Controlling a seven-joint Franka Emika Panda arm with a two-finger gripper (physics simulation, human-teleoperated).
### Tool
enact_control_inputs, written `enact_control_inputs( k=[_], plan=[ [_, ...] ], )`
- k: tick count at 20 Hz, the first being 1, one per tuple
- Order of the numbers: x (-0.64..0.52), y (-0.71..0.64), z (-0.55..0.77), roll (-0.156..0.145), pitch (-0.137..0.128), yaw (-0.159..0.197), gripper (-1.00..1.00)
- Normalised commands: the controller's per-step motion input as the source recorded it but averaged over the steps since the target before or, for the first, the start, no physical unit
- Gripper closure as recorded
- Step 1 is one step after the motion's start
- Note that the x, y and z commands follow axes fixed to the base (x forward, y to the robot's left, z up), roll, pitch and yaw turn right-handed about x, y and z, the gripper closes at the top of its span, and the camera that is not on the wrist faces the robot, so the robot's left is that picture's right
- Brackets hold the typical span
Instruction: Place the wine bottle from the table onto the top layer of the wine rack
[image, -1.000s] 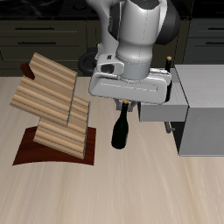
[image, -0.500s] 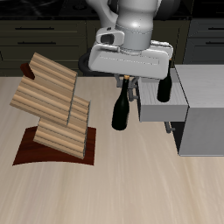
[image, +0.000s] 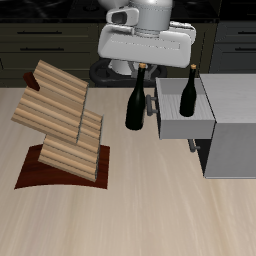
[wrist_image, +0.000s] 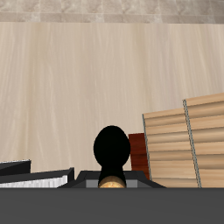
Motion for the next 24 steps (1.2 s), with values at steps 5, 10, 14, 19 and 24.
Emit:
enact_control_inputs(
  k=[5,10,14,19,24],
  plan=[
    [-0.17,-0.18,0.39,-0.008,-0.032,-0.005,1.00],
    [-0.19,-0.16,0.35,0.011,0.001,-0.038,1.00],
    [-0.17,-0.05,0.27,0.007,-0.033,0.017,1.00],
    [-0.20,-0.05,0.31,0.024,-0.008,0.018,1.00],
    [-0.18,-0.13,0.33,0.039,-0.010,-0.026,1.00]
  ],
)
